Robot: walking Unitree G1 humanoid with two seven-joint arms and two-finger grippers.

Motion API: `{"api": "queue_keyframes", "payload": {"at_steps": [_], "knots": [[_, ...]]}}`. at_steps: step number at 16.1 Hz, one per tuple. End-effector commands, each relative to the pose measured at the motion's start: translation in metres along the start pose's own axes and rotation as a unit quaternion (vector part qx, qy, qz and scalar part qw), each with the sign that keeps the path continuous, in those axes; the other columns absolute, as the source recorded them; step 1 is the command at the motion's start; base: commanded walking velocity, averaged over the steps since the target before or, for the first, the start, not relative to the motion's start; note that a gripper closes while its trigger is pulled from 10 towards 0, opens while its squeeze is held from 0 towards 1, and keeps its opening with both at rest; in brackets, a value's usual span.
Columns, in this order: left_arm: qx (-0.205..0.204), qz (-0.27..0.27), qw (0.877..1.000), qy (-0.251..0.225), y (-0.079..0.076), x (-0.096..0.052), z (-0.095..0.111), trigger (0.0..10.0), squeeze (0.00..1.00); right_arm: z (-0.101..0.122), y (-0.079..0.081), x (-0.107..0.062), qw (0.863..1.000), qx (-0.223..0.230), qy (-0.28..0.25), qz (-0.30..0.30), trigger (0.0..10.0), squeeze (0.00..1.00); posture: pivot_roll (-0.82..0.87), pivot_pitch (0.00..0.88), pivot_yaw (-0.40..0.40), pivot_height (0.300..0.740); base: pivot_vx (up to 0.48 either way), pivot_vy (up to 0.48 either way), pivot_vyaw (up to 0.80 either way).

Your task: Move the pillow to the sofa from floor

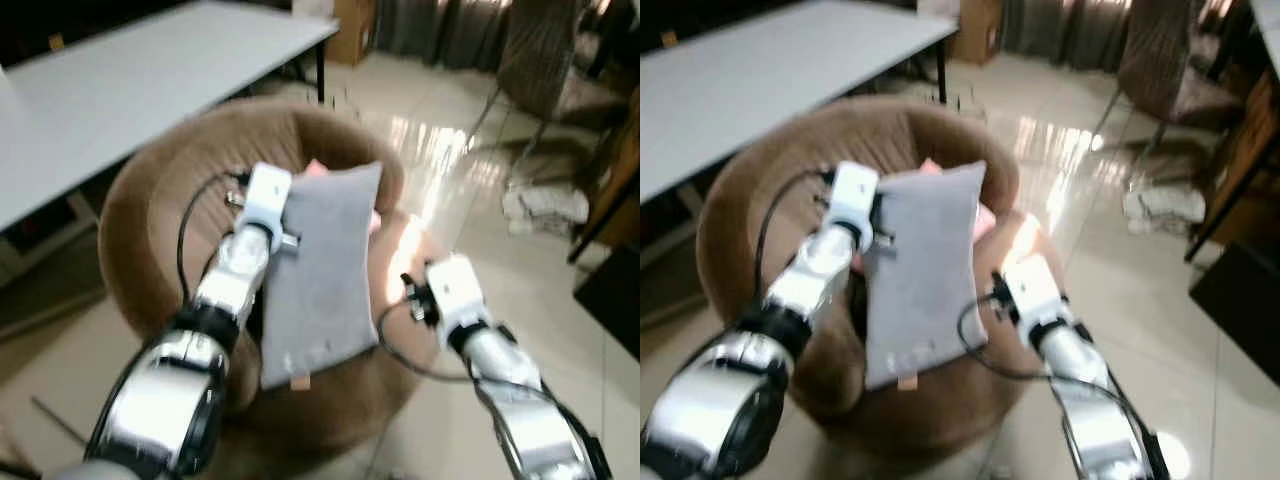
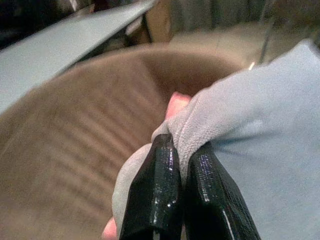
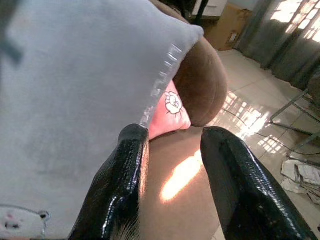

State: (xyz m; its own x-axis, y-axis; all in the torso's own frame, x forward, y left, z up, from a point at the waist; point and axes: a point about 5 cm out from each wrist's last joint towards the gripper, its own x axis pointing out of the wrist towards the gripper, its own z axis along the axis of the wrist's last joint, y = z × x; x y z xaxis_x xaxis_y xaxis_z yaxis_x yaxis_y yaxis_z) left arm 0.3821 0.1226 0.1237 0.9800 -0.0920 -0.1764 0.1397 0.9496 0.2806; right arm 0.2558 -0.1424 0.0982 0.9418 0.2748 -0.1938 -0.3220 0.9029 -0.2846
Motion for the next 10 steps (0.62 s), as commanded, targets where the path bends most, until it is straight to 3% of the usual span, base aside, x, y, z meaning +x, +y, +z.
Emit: {"api": "queue_keyframes", "payload": {"at_steps": [1, 2, 4, 6, 8, 10], "knots": [[0.007, 0.033, 0.999, 0.019, 0.016, 0.001, -0.002, 10.0, 0.0, 0.002, 0.003, 0.0, 1.0, 0.003, -0.002, 0.012, 10.0, 0.0, -0.13, 0.0, 0.029, 0.74, 0.0, 0.0, 0.0], [0.007, 0.06, 0.995, 0.074, 0.026, -0.001, -0.021, 10.0, 0.0, 0.0, 0.004, -0.001, 1.0, -0.006, 0.001, 0.03, 10.0, 0.0, -0.13, 0.0, 0.026, 0.74, 0.0, 0.0, 0.0], [0.018, 0.093, 0.99, 0.104, 0.033, -0.003, -0.031, 10.0, 0.0, 0.0, 0.005, 0.0, 0.999, -0.013, 0.002, 0.046, 10.0, 0.0, -0.13, 0.0, 0.023, 0.74, 0.0, 0.0, 0.0], [0.02, 0.134, 0.982, 0.131, 0.044, -0.006, -0.039, 10.0, 0.0, -0.004, 0.013, -0.002, 0.995, -0.014, 0.008, 0.103, 10.0, 0.0, -0.13, 0.0, 0.019, 0.74, 0.0, 0.0, 0.0], [0.023, 0.14, 0.981, 0.132, 0.048, -0.007, -0.041, 10.0, 0.0, -0.007, 0.018, -0.005, 0.99, -0.009, 0.012, 0.141, 10.0, 0.0, -0.13, 0.0, 0.015, 0.74, 0.0, 0.0, 0.0], [0.0, 0.112, 0.987, 0.114, 0.041, -0.003, -0.035, 10.0, 0.0, -0.011, 0.022, -0.011, 0.98, 0.022, 0.022, 0.197, 10.0, 0.0, -0.13, 0.0, 0.011, 0.74, 0.0, 0.0, 0.0]]}}
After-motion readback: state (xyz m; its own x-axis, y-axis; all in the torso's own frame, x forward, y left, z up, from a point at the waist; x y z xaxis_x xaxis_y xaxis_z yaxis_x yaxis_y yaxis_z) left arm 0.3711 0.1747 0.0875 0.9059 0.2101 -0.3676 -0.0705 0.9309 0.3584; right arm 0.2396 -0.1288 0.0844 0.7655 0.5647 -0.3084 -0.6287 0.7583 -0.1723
